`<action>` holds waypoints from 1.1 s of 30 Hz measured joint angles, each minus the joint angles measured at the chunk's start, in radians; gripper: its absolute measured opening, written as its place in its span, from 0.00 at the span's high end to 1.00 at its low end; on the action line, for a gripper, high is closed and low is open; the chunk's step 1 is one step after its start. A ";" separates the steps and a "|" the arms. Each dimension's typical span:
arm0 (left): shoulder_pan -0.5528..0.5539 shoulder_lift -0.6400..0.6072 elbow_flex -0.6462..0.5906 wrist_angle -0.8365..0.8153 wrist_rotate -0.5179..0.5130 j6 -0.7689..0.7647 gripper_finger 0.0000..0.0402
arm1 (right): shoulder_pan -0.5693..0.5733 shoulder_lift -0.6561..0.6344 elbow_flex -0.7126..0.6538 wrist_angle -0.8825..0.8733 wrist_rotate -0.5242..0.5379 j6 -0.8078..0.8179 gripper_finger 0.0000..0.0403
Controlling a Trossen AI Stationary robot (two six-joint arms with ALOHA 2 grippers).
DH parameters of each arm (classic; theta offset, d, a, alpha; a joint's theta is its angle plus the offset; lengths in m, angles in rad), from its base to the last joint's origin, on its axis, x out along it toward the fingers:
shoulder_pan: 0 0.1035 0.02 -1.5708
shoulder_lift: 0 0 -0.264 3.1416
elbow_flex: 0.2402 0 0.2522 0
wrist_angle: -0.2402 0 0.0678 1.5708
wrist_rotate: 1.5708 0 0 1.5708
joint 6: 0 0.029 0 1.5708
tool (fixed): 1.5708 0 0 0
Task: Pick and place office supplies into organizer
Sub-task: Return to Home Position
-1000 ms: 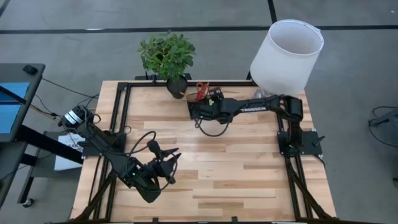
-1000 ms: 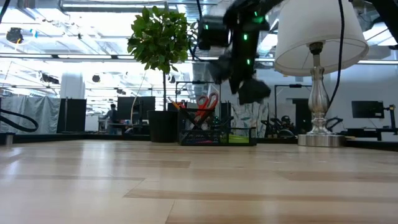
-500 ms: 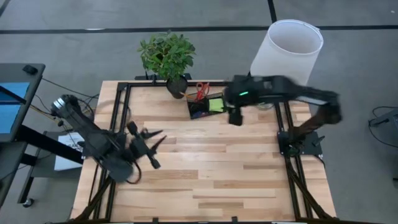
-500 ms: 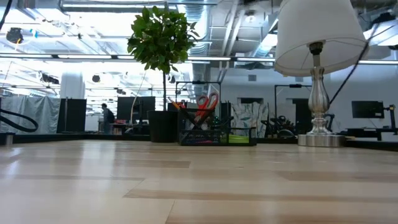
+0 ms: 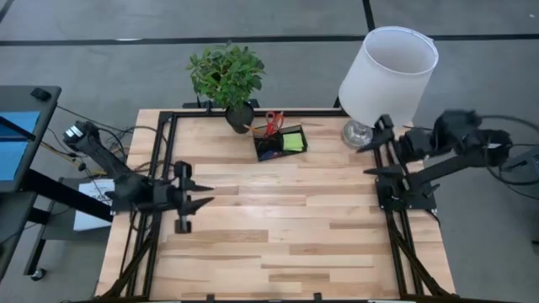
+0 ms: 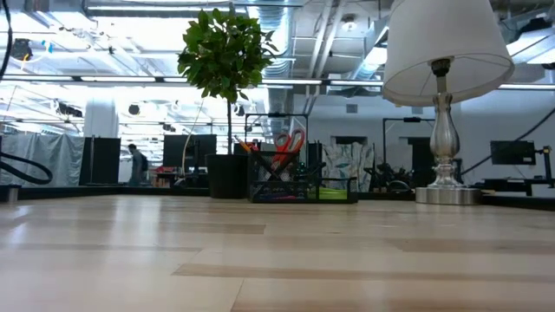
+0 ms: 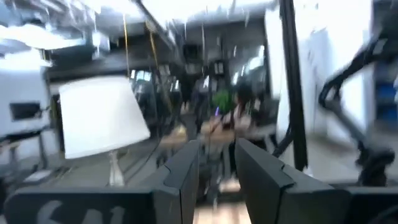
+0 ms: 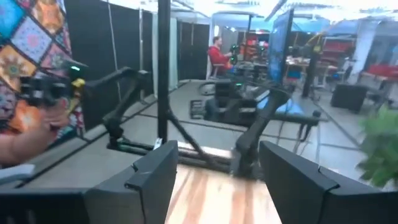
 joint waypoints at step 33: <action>0.085 -0.161 -0.480 0.267 0.173 -0.140 0.76 | 0.121 -0.732 -1.060 0.255 0.560 0.141 0.44</action>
